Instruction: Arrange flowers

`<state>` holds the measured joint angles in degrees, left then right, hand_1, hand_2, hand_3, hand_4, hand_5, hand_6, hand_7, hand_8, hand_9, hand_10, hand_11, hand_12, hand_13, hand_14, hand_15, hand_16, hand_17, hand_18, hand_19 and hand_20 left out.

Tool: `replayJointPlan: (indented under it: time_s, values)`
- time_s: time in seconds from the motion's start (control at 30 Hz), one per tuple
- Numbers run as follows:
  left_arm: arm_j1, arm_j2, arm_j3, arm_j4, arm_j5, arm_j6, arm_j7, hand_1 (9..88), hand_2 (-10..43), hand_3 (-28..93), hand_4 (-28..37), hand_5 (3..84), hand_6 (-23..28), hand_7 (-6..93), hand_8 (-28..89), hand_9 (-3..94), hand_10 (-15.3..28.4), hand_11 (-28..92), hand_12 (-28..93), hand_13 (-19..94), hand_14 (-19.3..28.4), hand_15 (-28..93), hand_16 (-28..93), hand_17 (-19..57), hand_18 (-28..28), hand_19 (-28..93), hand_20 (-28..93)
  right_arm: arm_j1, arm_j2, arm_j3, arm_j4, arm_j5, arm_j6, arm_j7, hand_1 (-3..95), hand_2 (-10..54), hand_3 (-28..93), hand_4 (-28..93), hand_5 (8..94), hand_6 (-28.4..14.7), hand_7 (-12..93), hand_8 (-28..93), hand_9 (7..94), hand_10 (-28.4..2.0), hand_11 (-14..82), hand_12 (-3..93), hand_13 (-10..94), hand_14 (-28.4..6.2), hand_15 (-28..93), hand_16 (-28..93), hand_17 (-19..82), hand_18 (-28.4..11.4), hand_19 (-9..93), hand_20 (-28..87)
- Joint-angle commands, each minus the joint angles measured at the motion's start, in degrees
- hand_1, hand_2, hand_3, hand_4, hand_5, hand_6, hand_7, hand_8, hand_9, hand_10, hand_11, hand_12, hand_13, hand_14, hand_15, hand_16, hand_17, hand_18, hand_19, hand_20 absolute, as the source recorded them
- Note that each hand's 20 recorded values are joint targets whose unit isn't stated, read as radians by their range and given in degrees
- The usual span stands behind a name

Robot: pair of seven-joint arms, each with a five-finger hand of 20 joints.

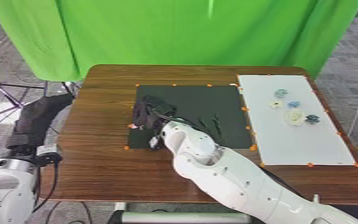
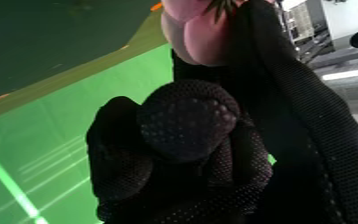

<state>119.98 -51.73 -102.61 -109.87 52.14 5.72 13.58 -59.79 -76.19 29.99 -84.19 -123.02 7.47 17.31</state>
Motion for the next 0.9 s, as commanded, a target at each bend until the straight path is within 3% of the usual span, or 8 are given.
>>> replayJointPlan:
  time_s: [0.03, 0.37, 0.53, 0.73, 0.9]
  values:
    - [0.0, -0.47, 0.35, -0.26, 0.37, -1.22, -0.77, 18.8, -0.7, 66, -27.1, 50.7, 3.3, 15.4, -6, 44.0, 13.6, 16, 11, 29, 14.7, 7, 2, 1.9, 9.3, 1, 13, 0.4, 1.2, 0.6, 0.3, -1.5, -0.8, -0.2, 63.5, -9.5, 55, -17, 77.9, 2.7, 23, 5, 84.0, -9.9, 2.0, 30.2, 92, -1.4, 54, 32, 65, -8.9, 93, 47]
    - [0.2, -0.65, 0.33, -0.14, 0.37, -2.03, -1.35, 19.1, -0.9, 66, -26.7, 50.7, 3.2, 15.4, -6, 44.0, 13.6, 16, 11, 29, 14.7, 7, 2, 1.9, 9.3, 1, 13, 0.2, 3.6, 2.7, -2.6, 0.1, -5.8, 1.0, 59.3, -9.5, 57, -16, 74.0, 3.4, 25, 5, 75.4, -10.4, 6.6, 25.2, 90, -1.4, 55, 31, 63, -9.1, 93, 47]
    - [1.0, -0.91, -0.31, -0.6, 0.45, -2.12, -1.61, 19.3, -1.1, 66, -26.4, 50.6, 3.2, 15.4, -6, 44.0, 13.6, 16, 11, 29, 14.7, 7, 2, 1.8, 9.4, 1, 13, 0.2, 4.0, 4.4, -5.1, 1.9, -10.5, 2.7, 57.3, -9.5, 56, -16, 69.8, 3.1, 23, 5, 69.9, -11.8, 10.5, 18.7, 88, -2.0, 55, 30, 61, -9.5, 93, 47]
    - [0.2, -0.85, 0.29, -0.25, 0.74, -2.88, -1.88, 19.6, -1.4, 66, -26.0, 50.5, 3.2, 15.3, -6, 43.9, 13.6, 16, 11, 29, 14.8, 7, 2, 1.8, 9.4, 1, 13, 0.3, 4.2, 4.9, -5.5, 2.3, -9.7, 3.1, 53.7, -9.5, 59, -16, 66.1, 2.9, 21, 5, 67.2, -12.6, 9.9, 18.1, 87, -2.4, 55, 30, 60, -9.8, 93, 45]
    - [1.2, -1.11, -0.41, -0.72, 0.57, -2.59, -1.99, 20.0, -1.5, 66, -25.7, 50.5, 3.2, 15.3, -6, 43.9, 13.7, 16, 11, 29, 14.8, 7, 2, 1.8, 9.4, 1, 13, 0.4, 5.0, 6.3, -7.5, 2.9, -10.9, 3.0, 51.2, -9.5, 62, -16, 64.5, 3.1, 20, 4, 66.5, -12.9, 9.6, 18.2, 87, -2.4, 55, 29, 60, -9.9, 93, 45]
